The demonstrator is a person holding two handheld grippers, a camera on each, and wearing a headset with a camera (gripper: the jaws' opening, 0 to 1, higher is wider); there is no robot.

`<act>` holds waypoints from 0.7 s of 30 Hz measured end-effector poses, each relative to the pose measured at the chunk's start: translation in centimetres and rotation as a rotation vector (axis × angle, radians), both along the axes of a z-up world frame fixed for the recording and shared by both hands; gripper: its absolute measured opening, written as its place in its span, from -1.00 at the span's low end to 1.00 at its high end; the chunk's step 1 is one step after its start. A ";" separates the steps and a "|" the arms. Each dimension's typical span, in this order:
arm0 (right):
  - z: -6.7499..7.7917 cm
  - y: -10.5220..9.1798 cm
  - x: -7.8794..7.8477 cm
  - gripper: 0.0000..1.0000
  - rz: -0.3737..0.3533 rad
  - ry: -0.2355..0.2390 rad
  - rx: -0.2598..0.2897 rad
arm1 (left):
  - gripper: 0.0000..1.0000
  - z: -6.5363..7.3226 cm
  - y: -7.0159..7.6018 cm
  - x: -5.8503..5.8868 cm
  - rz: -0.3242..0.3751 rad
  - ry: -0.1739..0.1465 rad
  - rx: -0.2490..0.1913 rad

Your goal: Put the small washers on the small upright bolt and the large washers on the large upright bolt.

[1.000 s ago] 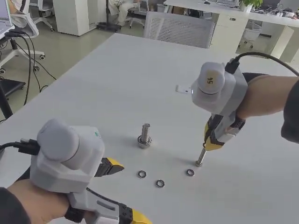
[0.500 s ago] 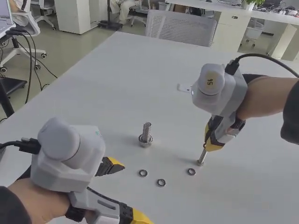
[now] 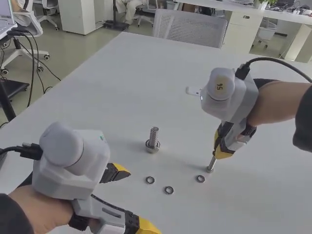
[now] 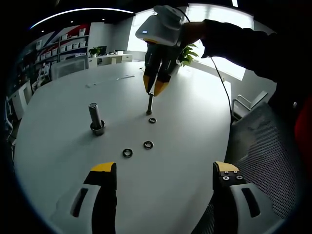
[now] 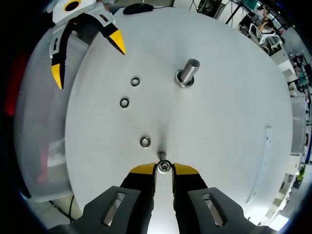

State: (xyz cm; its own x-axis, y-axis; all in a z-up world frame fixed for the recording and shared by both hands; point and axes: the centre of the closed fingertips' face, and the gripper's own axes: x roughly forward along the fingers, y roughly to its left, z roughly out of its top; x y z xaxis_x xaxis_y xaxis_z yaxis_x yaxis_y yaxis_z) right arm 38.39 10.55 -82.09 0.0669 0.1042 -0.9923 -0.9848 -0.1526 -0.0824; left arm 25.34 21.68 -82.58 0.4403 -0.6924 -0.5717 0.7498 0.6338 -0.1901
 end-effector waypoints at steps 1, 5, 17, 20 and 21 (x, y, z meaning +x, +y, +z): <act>0.0 0.0 0.0 -0.72 0.000 0.000 0.000 | 0.61 0.0 0.0 0.0 0.000 -0.001 0.000; -0.2 -0.1 0.0 -0.72 -0.005 0.004 0.006 | 0.61 -0.1 0.0 -0.1 -0.001 0.002 0.003; -0.7 0.0 0.1 -0.72 -0.006 0.013 0.012 | 0.61 -0.2 0.1 0.0 0.002 0.007 0.005; -1.1 0.0 0.2 -0.72 -0.007 0.018 0.014 | 0.61 -0.1 0.1 0.1 0.002 0.008 0.008; -1.1 0.0 0.2 -0.72 -0.009 0.019 0.014 | 0.61 -0.1 0.1 0.1 0.003 0.009 0.007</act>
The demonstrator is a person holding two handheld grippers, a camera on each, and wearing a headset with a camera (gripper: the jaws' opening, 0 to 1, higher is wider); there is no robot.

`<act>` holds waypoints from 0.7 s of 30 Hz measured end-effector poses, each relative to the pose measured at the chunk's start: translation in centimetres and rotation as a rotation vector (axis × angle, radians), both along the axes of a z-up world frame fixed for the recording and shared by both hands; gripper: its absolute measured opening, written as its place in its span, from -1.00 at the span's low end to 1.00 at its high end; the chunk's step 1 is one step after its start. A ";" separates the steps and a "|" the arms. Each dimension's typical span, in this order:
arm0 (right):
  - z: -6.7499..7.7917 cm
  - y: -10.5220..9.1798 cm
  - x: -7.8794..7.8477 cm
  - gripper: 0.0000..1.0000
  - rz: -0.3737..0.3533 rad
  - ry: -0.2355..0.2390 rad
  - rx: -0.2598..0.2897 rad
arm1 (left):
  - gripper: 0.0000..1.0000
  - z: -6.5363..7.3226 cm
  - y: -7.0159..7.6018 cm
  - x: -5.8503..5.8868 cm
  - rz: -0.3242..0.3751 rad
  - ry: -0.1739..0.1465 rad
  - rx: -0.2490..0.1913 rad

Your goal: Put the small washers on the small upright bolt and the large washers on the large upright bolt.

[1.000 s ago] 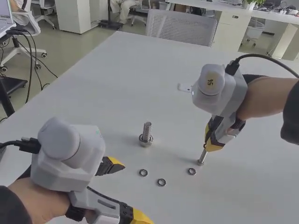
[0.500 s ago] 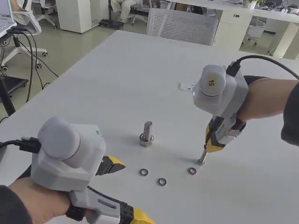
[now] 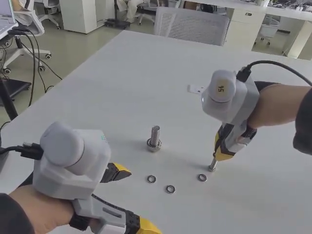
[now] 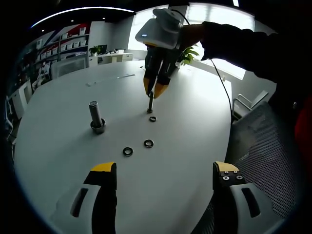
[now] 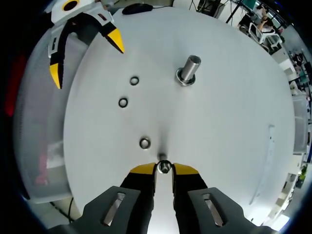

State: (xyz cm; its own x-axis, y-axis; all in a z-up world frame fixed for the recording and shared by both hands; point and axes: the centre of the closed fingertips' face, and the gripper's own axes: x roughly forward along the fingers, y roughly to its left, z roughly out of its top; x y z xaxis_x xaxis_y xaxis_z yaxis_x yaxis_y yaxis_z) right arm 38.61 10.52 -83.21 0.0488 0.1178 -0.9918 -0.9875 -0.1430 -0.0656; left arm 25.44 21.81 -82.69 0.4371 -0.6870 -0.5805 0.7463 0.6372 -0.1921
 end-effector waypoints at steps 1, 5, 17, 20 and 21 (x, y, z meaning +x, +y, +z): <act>-0.1 0.0 0.0 -0.72 0.000 0.001 0.000 | 0.61 0.0 0.0 0.0 0.001 0.000 0.000; -0.5 0.0 -0.2 -0.72 -0.004 0.011 0.004 | 0.61 0.0 0.1 0.0 0.001 0.002 0.002; -2.4 -0.1 -0.3 -0.72 -0.020 0.034 0.013 | 0.61 -0.2 0.1 -0.1 0.002 0.007 0.005; -2.7 -0.1 -0.3 -0.72 -0.030 0.039 0.018 | 0.61 -0.2 0.1 -0.1 0.003 0.008 0.006; -2.8 -0.1 -0.2 -0.72 -0.031 0.040 0.020 | 0.61 -0.2 0.1 -0.1 0.002 0.008 0.006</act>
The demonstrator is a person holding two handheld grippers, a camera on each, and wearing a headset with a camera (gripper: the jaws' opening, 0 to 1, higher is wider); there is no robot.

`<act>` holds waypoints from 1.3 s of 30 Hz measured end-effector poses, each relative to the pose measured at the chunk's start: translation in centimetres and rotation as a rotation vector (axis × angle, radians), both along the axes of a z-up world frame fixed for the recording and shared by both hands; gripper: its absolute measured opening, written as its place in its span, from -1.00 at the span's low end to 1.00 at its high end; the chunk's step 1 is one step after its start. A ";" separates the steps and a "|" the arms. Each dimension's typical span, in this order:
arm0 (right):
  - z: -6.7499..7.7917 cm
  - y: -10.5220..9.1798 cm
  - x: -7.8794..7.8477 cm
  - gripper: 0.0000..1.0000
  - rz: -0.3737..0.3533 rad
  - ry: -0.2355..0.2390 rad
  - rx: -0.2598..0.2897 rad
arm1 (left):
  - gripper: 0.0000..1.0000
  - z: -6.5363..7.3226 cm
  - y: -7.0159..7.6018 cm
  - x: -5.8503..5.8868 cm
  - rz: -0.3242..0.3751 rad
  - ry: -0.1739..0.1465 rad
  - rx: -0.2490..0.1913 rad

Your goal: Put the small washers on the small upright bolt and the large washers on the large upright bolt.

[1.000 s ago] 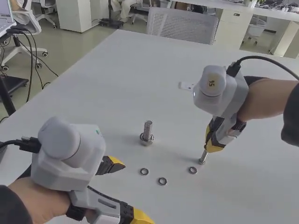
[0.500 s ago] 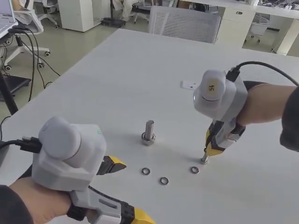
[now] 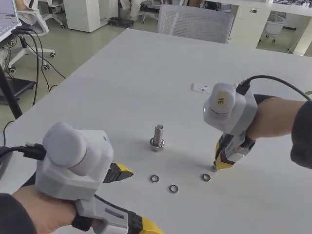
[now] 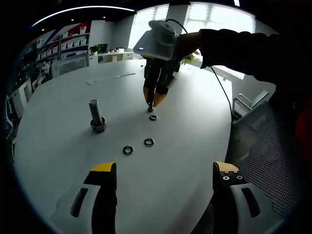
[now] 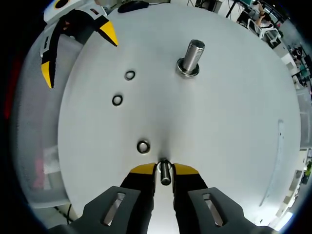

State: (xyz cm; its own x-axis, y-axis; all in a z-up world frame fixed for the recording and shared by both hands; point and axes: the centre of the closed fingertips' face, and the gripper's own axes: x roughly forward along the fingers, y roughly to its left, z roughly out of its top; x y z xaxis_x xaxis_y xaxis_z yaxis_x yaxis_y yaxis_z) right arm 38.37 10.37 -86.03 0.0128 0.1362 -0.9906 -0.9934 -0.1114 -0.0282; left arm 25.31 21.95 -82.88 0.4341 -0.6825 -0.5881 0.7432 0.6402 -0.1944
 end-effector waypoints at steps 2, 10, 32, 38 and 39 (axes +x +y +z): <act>-0.2 0.0 0.1 -0.72 -0.002 0.001 0.000 | 0.61 0.0 0.0 -0.1 -0.001 0.001 0.002; -1.1 0.0 0.4 -0.72 -0.003 0.008 0.000 | 0.61 -0.1 0.1 -0.2 0.001 0.005 0.003; -0.8 0.1 1.1 -0.47 -0.040 -0.005 0.028 | 0.61 -0.2 0.1 0.0 0.002 0.008 0.010; -0.4 -0.6 1.0 -0.38 -0.061 -0.011 0.031 | 0.61 -0.1 0.0 0.1 0.001 0.007 0.009; -0.2 -0.7 0.9 -0.38 -0.064 -0.014 0.031 | 0.61 -0.1 0.0 0.1 0.000 0.007 0.010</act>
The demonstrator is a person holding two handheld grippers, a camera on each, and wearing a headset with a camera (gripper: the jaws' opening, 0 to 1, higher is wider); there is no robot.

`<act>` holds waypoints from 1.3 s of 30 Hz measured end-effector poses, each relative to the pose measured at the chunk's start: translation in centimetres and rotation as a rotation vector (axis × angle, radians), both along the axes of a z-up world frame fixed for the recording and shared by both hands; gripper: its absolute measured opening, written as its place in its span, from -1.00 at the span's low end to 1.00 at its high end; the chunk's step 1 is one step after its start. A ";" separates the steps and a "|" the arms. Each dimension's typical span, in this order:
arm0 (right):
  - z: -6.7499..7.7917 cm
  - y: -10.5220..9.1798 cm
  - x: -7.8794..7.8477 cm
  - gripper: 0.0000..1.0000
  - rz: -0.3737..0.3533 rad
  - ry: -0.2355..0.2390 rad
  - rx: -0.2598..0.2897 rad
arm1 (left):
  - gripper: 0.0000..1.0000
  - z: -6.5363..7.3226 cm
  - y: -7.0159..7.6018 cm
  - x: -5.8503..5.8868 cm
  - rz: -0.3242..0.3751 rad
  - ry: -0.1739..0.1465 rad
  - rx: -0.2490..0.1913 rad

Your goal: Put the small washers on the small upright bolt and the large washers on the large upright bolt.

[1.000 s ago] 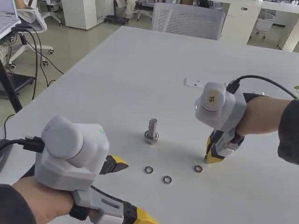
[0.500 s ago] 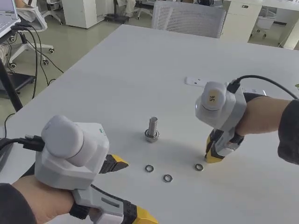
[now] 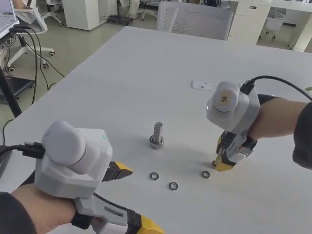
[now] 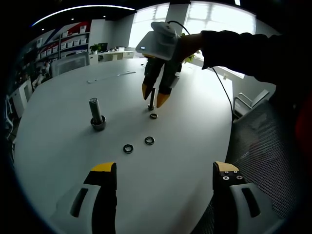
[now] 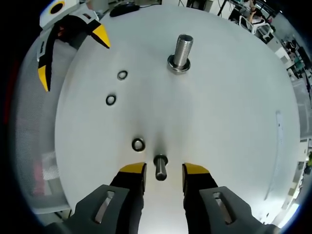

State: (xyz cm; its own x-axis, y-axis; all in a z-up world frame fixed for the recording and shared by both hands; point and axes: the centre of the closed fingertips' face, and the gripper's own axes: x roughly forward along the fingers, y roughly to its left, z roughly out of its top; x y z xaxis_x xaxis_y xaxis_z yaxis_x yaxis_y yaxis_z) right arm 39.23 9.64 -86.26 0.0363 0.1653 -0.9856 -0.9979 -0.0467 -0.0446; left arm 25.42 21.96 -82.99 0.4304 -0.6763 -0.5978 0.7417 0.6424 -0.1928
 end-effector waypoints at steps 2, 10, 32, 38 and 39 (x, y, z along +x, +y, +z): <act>0.1 -0.2 -0.1 -0.35 -0.007 0.000 0.002 | 0.61 0.0 -0.1 0.0 0.000 -0.001 -0.001; 0.9 -1.1 -0.4 -0.33 -0.029 -0.006 0.004 | 0.61 0.1 -0.2 0.0 -0.004 -0.004 -0.001; 0.2 -2.9 -3.0 -0.33 -0.074 0.021 0.020 | 0.61 0.2 -0.4 -0.2 -0.020 -0.010 -0.003; 0.1 -2.4 -4.3 -0.34 -0.074 0.033 0.034 | 0.61 0.4 -0.5 -0.2 -0.023 -0.016 -0.005; 0.0 -2.0 -4.8 -0.34 -0.068 0.040 0.043 | 0.61 0.4 -0.5 -0.2 -0.024 -0.016 -0.006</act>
